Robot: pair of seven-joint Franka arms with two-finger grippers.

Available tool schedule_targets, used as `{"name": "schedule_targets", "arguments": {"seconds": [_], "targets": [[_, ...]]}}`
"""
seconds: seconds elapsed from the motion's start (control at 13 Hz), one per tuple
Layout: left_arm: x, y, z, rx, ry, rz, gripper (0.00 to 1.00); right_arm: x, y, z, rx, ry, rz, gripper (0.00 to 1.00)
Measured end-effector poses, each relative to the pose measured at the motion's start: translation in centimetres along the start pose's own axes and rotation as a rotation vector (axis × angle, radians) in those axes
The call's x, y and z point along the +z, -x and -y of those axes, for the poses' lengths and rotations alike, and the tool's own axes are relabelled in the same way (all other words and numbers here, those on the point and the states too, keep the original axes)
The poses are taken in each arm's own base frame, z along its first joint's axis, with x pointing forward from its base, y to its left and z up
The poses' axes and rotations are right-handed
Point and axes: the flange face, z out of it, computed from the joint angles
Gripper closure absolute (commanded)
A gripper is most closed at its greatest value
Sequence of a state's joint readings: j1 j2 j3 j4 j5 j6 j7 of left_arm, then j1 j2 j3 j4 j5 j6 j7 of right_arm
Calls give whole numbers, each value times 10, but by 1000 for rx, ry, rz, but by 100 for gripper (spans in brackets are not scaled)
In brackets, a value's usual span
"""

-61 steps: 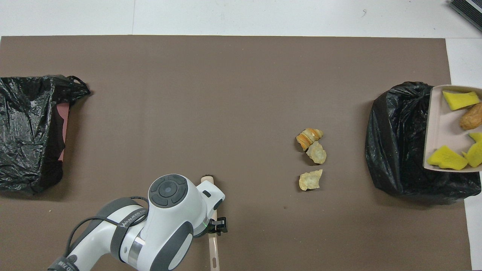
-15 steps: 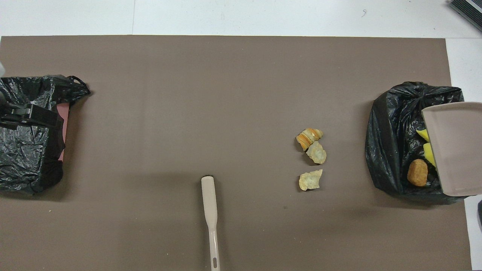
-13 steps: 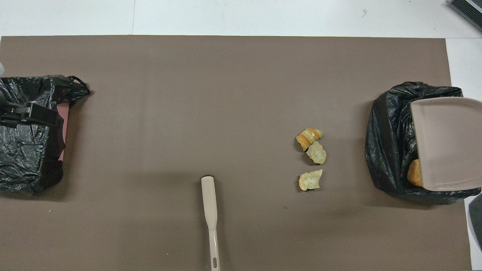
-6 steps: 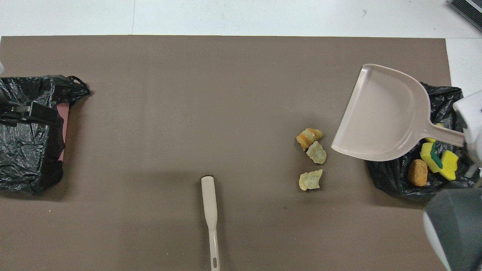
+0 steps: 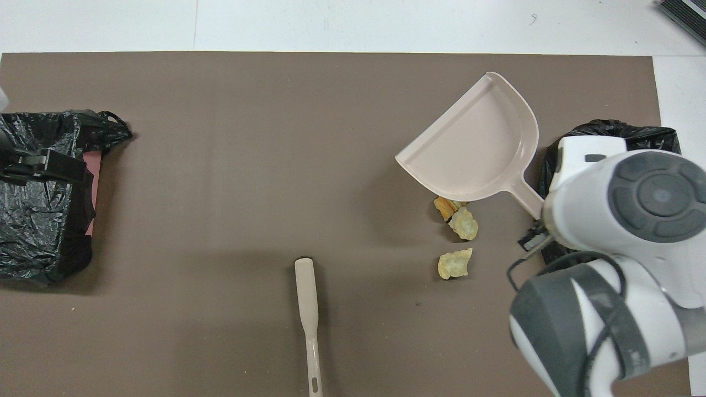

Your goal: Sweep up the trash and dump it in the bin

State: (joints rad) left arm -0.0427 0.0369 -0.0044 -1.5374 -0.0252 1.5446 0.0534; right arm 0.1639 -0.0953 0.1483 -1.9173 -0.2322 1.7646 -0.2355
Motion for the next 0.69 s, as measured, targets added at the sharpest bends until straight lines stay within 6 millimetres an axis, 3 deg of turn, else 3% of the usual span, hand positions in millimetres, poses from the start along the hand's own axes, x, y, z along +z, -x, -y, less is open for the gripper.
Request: {"name": "schedule_targets", "arguments": {"seconds": [0.39,0.69], "targets": [[0,0,-1,2,0,0,0,13,-81,90,324,-155,10,100],[1,0,-2,3,0,2,0,25,-154,139,482,-203,13,100]]}}
